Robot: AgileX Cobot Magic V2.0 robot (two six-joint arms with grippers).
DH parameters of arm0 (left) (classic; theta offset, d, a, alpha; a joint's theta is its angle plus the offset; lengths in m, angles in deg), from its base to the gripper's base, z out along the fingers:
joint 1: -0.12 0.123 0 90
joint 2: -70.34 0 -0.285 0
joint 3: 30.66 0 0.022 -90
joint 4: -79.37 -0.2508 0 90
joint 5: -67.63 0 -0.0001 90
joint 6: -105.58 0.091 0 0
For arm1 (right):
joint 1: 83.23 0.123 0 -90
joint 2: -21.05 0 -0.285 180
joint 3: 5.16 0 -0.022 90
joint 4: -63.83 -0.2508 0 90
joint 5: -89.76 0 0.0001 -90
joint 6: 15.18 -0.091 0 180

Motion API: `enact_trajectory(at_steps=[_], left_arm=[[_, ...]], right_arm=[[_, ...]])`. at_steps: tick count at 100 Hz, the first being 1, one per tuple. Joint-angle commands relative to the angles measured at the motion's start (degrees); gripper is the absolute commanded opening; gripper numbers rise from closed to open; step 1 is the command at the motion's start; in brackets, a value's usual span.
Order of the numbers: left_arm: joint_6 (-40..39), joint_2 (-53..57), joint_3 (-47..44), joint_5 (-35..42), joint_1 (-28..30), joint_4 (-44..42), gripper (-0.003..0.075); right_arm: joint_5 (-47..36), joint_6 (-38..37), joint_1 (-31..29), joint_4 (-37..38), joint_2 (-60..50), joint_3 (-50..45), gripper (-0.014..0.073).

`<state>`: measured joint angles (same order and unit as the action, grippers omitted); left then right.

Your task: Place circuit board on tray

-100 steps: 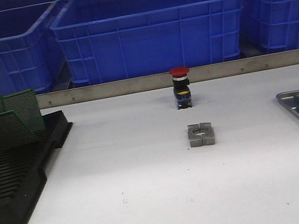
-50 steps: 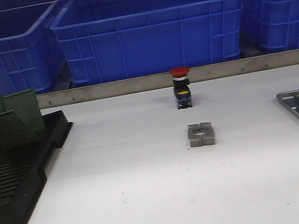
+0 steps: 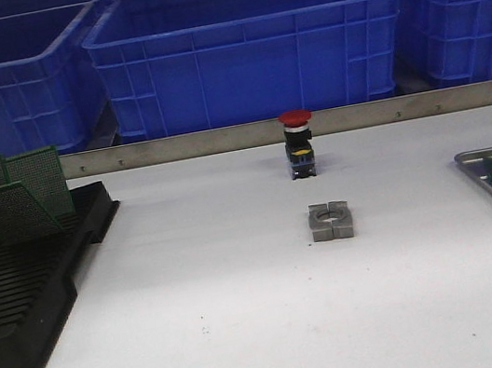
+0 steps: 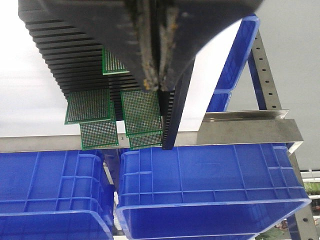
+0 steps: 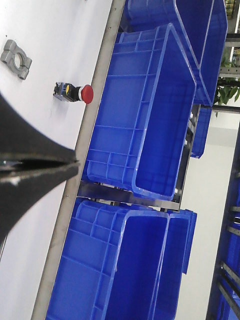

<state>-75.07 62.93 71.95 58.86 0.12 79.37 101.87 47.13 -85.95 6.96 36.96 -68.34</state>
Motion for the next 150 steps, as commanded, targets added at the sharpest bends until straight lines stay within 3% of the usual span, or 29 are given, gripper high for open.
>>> enact_trajectory(at_steps=[1, 63, 76, 85, 103, 114, 125, 150], left_arm=[[-0.7, 1.5, -1.1, 4.3, -0.4, 0.0, -0.002], [-0.7, 1.5, -1.1, 4.3, -0.4, 0.0, -0.002], [-0.7, 1.5, -1.1, 4.3, -0.4, 0.0, -0.002], [-0.7, 1.5, -1.1, 4.3, -0.4, 0.0, -0.002], [-0.7, 1.5, -1.1, 4.3, -0.4, 0.0, -0.002], [-0.7, 1.5, -1.1, 4.3, -0.4, 0.0, -0.002], [-0.7, 1.5, -1.1, 4.3, -0.4, 0.0, -0.002], [-0.7, 1.5, -1.1, 4.3, -0.4, 0.0, -0.002]], right_arm=[[-2.3, 0.3, 0.0, -1.2, 0.6, 1.5, -0.0061], [-3.6, 0.3, 0.0, -1.2, 0.6, 1.2, -0.0061], [-7.5, -1.0, 0.0, 3.0, 0.6, -1.1, -0.0061], [-9.1, -10.0, 0.0, 12.0, 0.6, -3.4, -0.0061], [-15.8, -46.4, -0.7, 45.0, -1.1, -8.8, -0.0061], [-23.1, -62.7, -1.5, 56.9, -5.7, -15.7, -0.0061], [-14.3, -64.9, -1.7, 59.2, -10.2, -15.6, -0.0061], [-11.4, -64.7, -1.7, 59.2, -10.0, -15.6, -0.0061]])
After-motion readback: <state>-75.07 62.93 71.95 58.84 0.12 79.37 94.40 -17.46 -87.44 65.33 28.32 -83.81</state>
